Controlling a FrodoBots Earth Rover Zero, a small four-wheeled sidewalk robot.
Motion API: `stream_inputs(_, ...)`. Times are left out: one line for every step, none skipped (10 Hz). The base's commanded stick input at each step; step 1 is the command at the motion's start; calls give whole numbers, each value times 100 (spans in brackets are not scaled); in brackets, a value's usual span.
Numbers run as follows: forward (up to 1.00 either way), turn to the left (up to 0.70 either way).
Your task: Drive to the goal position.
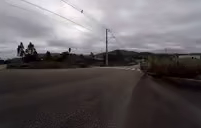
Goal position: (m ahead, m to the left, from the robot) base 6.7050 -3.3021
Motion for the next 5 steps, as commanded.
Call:
stream_inputs(70,0)
stream_inputs(70,0)
stream_inputs(70,0)
stream_inputs(70,0)
stream_inputs(70,0)
